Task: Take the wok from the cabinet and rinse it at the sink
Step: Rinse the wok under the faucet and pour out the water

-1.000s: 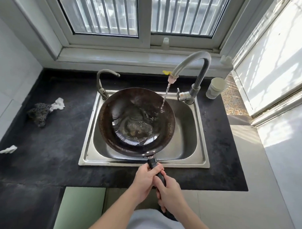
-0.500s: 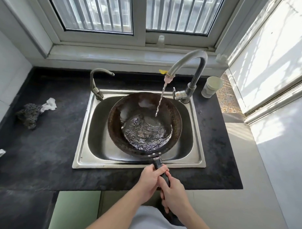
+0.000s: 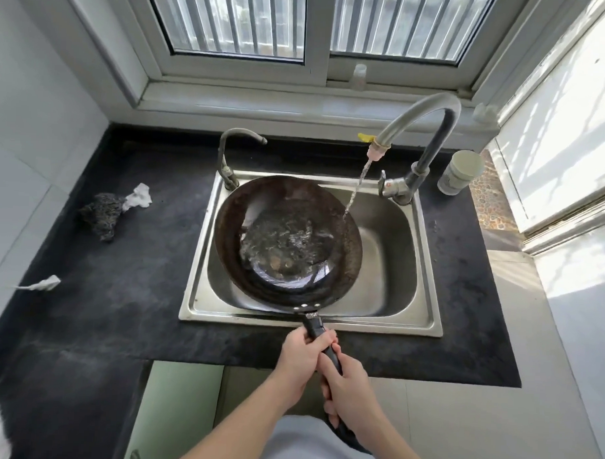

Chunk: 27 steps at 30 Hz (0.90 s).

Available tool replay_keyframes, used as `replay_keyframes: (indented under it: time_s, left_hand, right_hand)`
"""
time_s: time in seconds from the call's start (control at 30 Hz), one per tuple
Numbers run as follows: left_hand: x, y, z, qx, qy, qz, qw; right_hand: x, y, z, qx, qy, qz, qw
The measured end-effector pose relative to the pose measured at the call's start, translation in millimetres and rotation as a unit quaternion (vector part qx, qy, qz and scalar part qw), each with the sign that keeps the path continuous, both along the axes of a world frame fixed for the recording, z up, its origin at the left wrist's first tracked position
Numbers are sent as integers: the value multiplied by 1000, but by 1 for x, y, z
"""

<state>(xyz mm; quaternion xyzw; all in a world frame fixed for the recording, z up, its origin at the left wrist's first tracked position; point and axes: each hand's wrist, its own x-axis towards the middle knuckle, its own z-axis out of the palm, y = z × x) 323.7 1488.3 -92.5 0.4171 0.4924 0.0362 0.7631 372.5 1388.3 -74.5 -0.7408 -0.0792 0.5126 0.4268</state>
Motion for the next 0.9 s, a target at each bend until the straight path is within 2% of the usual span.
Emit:
replay_keyframes:
  time_s: [0.23, 0.53, 0.9]
  left_hand:
    - [1, -1, 5, 0, 1, 5, 1000]
    - [0, 7, 13, 51, 12, 13, 999]
    - [17, -15, 2, 12, 22, -3, 1000]
  right_hand:
    - [1, -1, 1, 10, -20, 7, 1000]
    - [4, 8, 8, 40, -15, 30, 999]
    - [12, -14, 2, 6, 12, -26, 1000]
